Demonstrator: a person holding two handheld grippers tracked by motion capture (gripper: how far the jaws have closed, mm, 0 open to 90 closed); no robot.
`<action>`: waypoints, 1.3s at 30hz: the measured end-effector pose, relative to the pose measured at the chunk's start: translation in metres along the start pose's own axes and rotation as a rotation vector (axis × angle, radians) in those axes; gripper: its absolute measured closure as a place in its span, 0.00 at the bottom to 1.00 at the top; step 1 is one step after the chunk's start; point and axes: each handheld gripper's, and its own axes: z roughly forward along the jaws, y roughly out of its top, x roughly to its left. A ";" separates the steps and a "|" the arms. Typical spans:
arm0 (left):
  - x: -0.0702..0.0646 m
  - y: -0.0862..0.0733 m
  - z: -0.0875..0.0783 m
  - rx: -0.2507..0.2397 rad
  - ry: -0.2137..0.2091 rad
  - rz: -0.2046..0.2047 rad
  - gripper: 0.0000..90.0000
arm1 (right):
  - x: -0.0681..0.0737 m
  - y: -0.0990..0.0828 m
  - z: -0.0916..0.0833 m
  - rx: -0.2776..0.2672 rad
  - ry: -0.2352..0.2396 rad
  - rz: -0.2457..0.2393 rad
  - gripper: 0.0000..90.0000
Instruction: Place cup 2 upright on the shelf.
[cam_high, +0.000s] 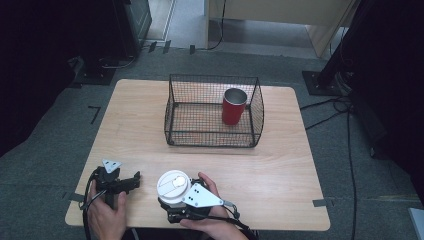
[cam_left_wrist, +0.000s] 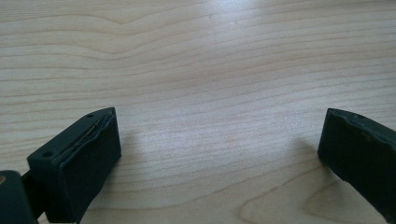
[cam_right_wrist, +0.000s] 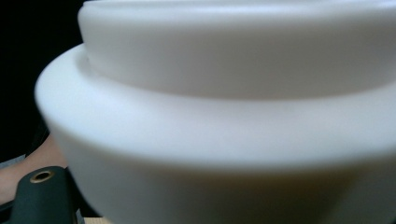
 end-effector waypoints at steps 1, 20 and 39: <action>0.000 0.000 0.000 0.001 0.000 0.000 0.00 | 0.000 0.000 0.000 -0.002 -0.002 0.004 0.16; 0.000 0.000 0.000 0.002 0.000 0.000 0.00 | -0.004 0.014 -0.003 -0.039 -0.058 0.018 0.17; 0.000 0.000 0.000 0.000 0.000 -0.001 0.00 | -0.015 0.040 -0.002 -0.087 -0.120 0.007 0.17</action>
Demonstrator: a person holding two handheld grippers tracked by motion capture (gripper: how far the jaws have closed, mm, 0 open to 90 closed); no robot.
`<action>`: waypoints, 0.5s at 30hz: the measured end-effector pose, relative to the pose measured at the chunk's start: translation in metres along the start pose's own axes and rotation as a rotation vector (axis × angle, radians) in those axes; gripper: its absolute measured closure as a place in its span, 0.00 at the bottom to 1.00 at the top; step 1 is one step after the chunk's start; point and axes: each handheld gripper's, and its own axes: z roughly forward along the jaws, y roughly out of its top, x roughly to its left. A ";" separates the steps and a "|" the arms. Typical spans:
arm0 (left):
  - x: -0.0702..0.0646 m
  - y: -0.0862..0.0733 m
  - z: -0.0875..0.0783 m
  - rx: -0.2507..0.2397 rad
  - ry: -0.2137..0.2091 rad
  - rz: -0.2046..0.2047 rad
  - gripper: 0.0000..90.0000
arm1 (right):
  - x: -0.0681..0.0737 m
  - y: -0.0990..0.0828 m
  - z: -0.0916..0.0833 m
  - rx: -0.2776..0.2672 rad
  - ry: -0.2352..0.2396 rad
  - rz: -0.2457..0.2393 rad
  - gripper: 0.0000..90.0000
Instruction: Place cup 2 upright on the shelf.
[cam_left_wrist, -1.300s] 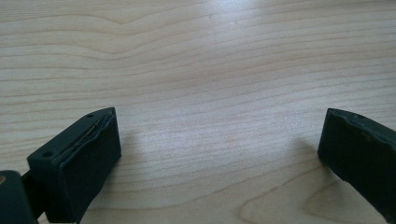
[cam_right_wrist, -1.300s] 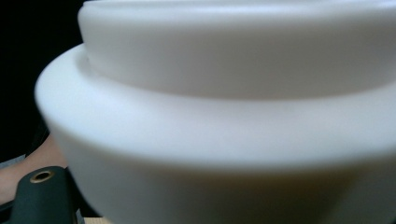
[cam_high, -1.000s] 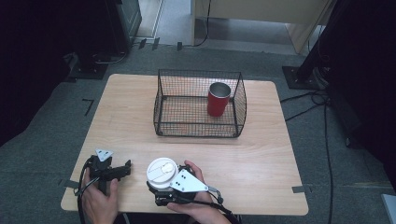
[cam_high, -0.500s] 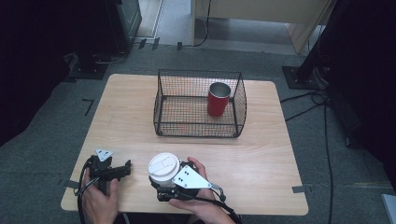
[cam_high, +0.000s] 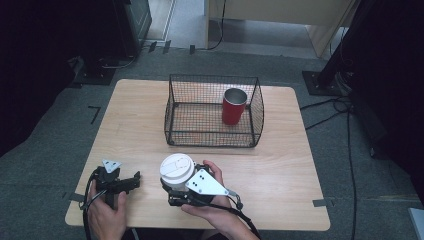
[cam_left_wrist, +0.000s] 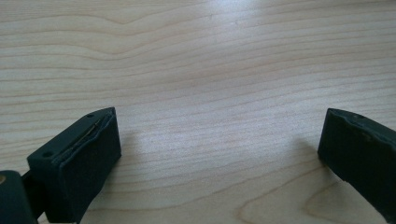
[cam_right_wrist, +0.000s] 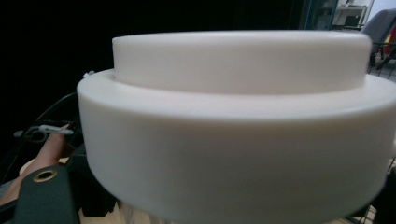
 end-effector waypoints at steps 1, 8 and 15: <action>0.000 0.000 0.000 0.000 0.000 -0.001 0.00 | -0.001 0.002 0.001 -0.002 -0.006 0.002 0.17; 0.000 0.000 0.000 -0.002 0.000 -0.003 0.00 | -0.008 0.014 0.006 -0.019 -0.029 0.000 0.17; 0.000 0.000 0.000 0.000 0.000 -0.001 0.00 | -0.016 0.024 0.012 -0.035 -0.061 0.001 0.17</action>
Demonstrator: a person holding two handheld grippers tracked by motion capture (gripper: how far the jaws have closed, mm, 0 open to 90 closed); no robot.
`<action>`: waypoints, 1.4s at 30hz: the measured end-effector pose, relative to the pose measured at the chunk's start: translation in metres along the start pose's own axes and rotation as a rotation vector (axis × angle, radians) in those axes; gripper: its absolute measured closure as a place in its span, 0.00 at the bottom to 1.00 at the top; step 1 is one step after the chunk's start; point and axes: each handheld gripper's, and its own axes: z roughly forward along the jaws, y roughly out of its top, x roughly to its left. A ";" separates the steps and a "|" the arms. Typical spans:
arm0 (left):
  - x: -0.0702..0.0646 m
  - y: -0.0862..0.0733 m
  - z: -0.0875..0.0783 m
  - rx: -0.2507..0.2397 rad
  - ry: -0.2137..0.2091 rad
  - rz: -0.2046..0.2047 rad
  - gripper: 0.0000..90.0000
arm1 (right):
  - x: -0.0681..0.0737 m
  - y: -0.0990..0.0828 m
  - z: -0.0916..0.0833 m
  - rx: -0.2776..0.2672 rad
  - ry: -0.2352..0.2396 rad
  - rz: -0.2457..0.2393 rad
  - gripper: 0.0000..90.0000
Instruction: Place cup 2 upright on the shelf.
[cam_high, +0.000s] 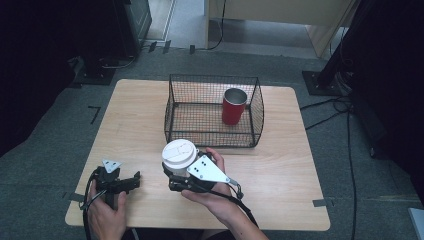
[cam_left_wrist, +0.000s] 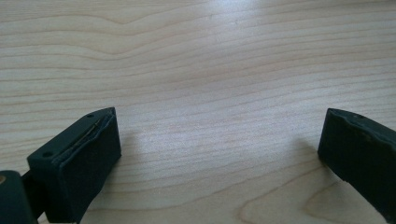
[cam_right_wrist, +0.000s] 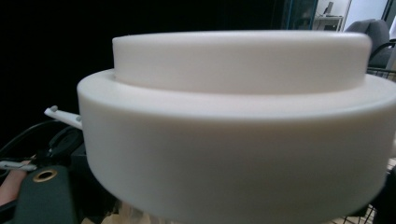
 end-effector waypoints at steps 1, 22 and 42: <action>0.000 0.000 0.000 -0.001 0.000 -0.002 0.00 | -0.001 0.001 0.001 -0.001 -0.003 0.004 0.17; 0.000 0.000 0.000 0.000 0.000 -0.001 0.00 | -0.037 0.031 0.019 -0.048 -0.089 0.053 0.17; 0.000 0.000 0.000 0.000 0.000 -0.001 0.00 | -0.059 0.055 0.042 -0.084 -0.157 0.064 0.17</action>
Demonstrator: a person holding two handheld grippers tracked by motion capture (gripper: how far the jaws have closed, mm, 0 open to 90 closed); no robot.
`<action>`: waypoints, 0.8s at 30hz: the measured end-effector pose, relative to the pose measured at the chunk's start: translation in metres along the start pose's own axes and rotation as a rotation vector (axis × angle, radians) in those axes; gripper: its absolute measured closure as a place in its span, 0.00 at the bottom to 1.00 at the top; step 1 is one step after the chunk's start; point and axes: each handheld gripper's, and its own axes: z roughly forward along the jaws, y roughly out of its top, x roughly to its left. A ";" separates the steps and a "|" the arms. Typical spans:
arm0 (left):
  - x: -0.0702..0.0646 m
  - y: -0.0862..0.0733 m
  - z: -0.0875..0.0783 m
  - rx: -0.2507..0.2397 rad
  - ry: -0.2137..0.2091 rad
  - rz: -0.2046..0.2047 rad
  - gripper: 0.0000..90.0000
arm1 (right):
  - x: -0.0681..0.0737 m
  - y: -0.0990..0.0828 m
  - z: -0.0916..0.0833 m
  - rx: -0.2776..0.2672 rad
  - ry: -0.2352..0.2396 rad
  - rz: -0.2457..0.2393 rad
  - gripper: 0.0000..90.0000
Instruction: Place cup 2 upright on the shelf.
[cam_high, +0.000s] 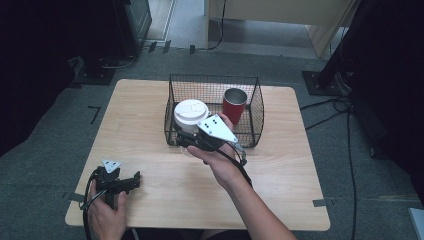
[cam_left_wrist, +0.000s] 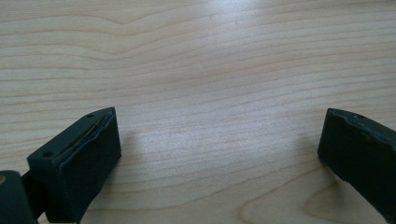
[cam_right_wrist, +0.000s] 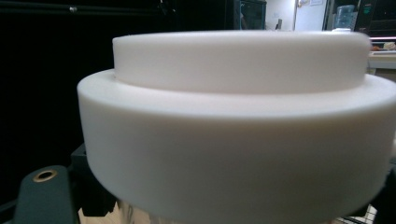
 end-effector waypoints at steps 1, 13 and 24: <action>0.000 0.000 0.000 0.000 0.000 0.000 0.00 | 0.000 0.001 0.001 -0.002 0.002 0.005 0.17; 0.000 0.000 0.000 0.000 0.001 0.000 0.00 | -0.006 0.010 0.020 -0.011 -0.027 0.038 0.17; 0.000 0.000 0.000 -0.001 0.002 -0.002 0.00 | -0.020 0.011 0.036 0.000 -0.050 0.080 0.18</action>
